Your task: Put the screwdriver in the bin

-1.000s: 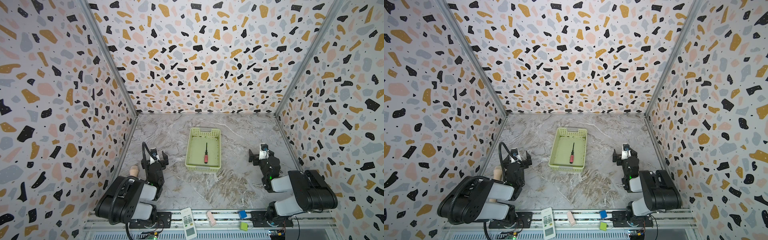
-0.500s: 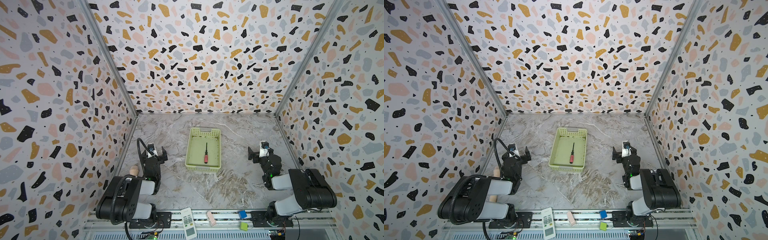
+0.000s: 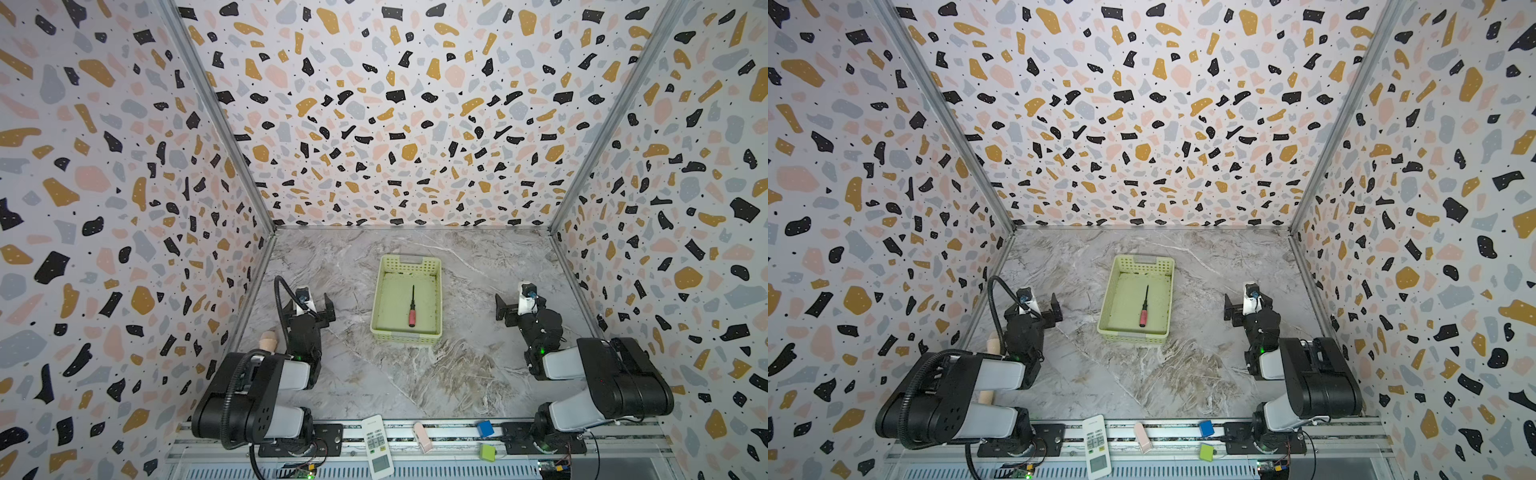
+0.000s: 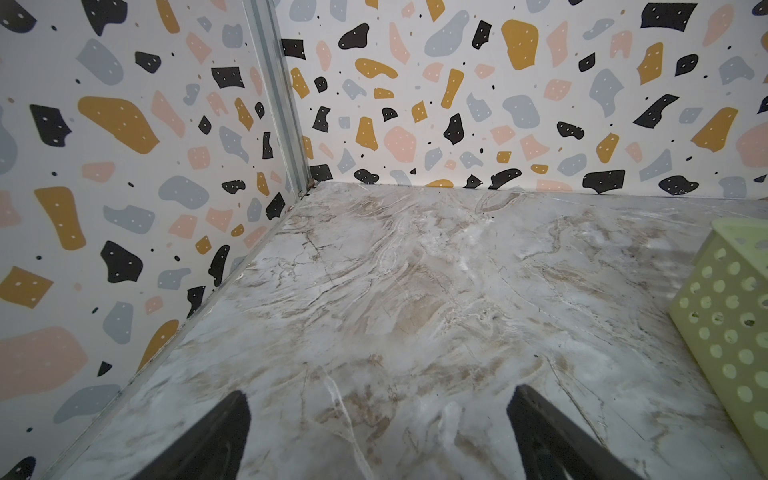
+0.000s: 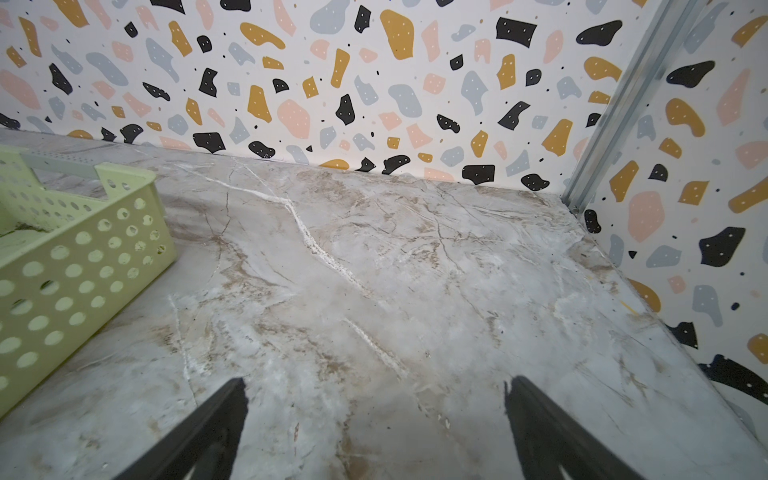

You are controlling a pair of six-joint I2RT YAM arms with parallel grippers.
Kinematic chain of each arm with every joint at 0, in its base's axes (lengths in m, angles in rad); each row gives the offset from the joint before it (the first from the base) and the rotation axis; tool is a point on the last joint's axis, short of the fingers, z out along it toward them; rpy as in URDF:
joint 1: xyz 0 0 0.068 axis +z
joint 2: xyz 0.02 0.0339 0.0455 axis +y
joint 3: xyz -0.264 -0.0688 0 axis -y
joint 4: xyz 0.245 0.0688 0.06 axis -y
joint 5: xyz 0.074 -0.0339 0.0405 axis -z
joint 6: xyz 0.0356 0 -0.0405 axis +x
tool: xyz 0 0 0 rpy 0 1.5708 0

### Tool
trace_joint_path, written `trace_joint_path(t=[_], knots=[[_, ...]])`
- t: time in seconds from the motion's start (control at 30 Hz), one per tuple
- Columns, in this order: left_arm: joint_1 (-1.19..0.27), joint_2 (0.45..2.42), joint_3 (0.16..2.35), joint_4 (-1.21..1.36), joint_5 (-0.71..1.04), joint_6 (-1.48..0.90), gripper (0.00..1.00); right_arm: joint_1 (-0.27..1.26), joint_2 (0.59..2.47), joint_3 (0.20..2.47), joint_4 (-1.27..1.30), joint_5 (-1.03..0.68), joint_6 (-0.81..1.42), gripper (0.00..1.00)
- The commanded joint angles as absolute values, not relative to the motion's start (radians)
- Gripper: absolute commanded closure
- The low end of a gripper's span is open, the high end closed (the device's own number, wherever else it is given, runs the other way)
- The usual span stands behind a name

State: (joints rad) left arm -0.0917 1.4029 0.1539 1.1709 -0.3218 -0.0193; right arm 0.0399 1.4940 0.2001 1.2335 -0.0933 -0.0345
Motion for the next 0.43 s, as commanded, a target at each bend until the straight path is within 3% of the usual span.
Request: trace_joint_path(t=[0.0,0.4], knots=[[-0.087,1.395,0.167,1.196,-0.317,-0.025,0.0,0.045,1.49,0.215,1.233,-0.086,-0.031,0.01],[-0.087,1.394,0.167,1.196,-0.318,-0.026,0.0,0.044,1.492,0.217,1.23,-0.086,-0.031,0.01]])
